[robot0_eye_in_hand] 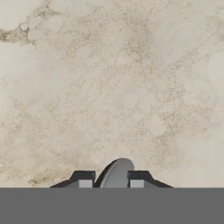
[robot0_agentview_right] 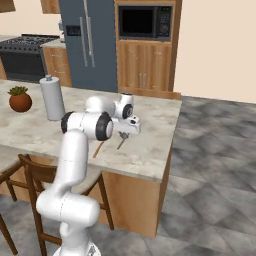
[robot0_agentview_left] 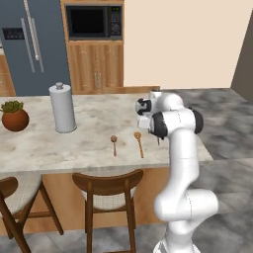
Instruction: Pick up the metallic utensils from the counter and place them in the open drawer. Make sure not to pick up any wooden utensils.
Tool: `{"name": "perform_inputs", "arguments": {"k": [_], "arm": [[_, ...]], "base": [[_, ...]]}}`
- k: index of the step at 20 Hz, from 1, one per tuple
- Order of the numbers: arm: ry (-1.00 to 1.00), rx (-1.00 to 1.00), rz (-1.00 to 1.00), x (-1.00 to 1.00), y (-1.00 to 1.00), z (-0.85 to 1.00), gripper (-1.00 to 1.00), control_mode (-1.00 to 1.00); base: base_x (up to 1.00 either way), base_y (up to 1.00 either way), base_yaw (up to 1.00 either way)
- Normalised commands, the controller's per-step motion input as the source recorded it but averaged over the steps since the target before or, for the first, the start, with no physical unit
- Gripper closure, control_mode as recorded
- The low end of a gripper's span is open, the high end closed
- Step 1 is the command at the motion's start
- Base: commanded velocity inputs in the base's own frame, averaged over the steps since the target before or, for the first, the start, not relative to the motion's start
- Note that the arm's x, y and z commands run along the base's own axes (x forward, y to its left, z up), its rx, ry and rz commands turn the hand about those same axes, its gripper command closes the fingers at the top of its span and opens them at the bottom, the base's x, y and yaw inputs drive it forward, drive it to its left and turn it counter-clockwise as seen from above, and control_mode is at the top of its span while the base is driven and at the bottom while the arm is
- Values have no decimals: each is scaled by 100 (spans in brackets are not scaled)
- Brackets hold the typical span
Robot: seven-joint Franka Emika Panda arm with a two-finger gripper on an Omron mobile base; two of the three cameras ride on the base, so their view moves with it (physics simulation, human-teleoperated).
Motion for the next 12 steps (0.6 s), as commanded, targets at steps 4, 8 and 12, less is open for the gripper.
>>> {"name": "perform_inputs", "arguments": {"k": [4,8,12], "arm": [[-2,5,-10,-94,-3,49,100,-100],[-16,1,-12,-96,-6,95,100,-100],[-30,0,-13,-80,-10,100,100,-100]], "base": [[0,0,0],[0,0,0],[0,0,0]]}}
